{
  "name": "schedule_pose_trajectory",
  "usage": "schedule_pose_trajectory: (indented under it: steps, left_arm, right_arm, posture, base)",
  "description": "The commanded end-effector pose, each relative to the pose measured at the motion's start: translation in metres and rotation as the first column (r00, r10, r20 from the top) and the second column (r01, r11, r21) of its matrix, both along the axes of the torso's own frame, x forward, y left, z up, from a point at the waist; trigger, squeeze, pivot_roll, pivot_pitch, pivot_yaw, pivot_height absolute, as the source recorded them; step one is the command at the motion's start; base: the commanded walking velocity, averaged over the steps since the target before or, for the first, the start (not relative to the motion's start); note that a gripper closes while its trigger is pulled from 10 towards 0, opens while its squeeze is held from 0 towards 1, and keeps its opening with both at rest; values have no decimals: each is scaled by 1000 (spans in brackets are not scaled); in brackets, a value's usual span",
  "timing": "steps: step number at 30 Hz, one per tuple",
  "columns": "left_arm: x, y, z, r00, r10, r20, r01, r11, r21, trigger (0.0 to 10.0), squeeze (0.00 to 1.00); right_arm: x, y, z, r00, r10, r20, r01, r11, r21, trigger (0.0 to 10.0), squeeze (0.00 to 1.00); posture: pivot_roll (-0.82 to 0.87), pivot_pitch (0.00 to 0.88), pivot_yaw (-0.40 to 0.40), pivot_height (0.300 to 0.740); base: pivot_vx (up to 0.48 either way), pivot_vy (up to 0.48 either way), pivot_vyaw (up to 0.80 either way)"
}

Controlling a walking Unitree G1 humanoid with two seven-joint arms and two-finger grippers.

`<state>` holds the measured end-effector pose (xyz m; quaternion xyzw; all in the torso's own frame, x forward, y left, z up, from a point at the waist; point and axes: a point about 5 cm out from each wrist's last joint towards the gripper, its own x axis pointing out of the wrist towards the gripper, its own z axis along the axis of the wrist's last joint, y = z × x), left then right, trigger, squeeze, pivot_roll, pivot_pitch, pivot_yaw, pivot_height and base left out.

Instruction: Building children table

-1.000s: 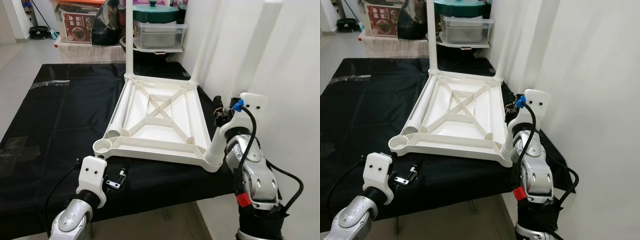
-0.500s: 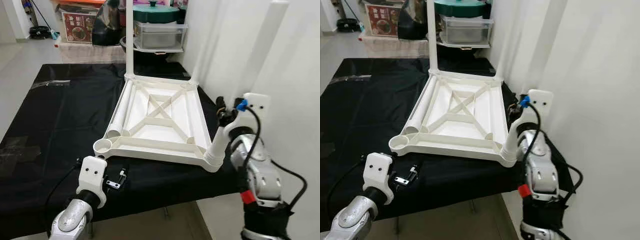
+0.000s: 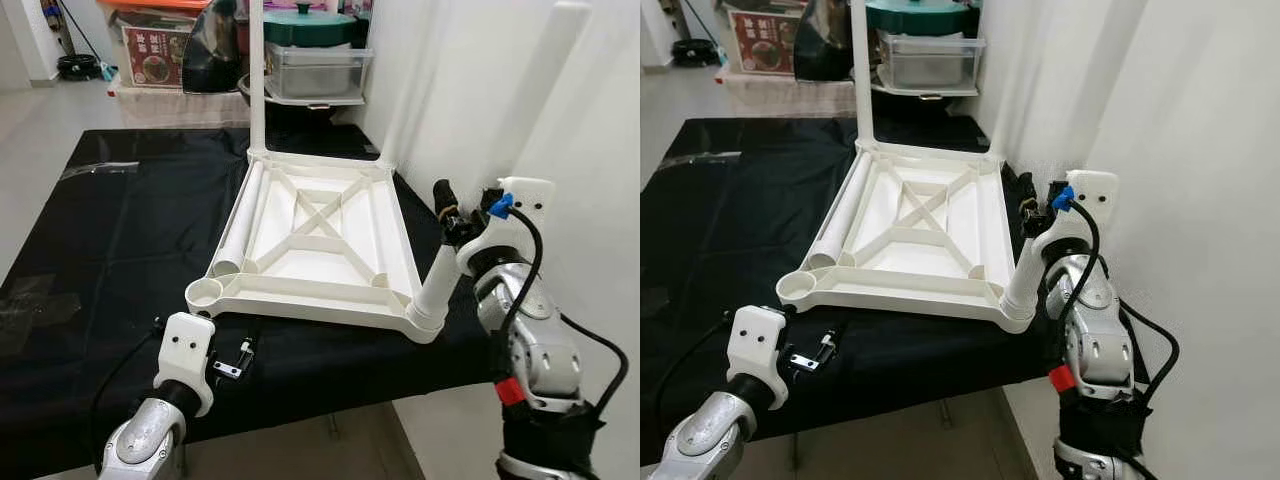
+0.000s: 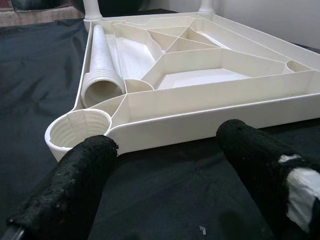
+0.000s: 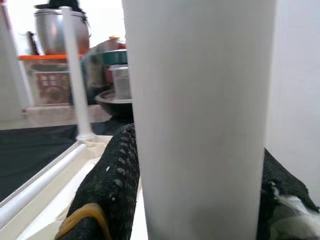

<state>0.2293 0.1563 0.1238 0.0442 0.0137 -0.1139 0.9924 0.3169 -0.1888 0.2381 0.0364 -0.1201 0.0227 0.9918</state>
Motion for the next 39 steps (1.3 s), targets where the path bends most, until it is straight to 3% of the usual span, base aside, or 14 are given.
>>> schedule_pose_trajectory:
  steps: [1,15,20,32,33,35,36,39]
  left_arm:
    - [0,-2,-4,1000,-12,-15,12,1000,12,10000,0]
    - [-1,-1,-4,1000,-12,-18,13,1000,16,10000,0]
    - [-2,-1,-4,1000,-13,-20,13,1000,18,10000,0]
    - [-3,0,-4,1000,-11,-19,12,1000,21,10000,0]
    - [-3,0,-4,1000,-12,-20,12,1000,21,10000,0]
    - [-3,0,-4,1000,-12,-20,12,1000,22,10000,0]
    - [-3,0,-4,1000,-12,-21,12,1000,22,10000,0]
    - [-3,0,-5,1000,-11,-21,12,1000,22,10000,0]
  right_arm:
    - [0,-3,-1,1000,26,5,-26,1000,-3,10000,0]
    - [10,-22,0,984,180,-12,-180,978,-109,10000,0]
    - [12,-26,1,957,288,-15,-287,944,-164,10000,0]
    - [15,-34,-4,921,382,-78,-390,900,-194,9765,0]
    - [16,-36,-6,914,395,-97,-407,893,-194,7176,0]
    - [16,-37,-7,908,404,-110,-418,888,-194,7176,0]
    - [16,-39,-9,909,398,-122,-415,890,-190,0,0]
    - [20,-47,-13,929,340,-146,-362,918,-160,0,0]
  posture:
    - [4,0,-81,740]
    - [11,0,-83,740]
    - [14,0,-84,740]
    - [18,0,-87,740]
    - [19,0,-88,740]
    - [17,0,-88,740]
    - [17,0,-88,740]
    - [17,0,-88,740]
  base:
    - [0,0,0]
    - [0,0,0]
    - [0,0,0]
    - [0,0,0]
    - [0,0,0]
    - [0,0,0]
    - [0,0,0]
    - [0,0,0]
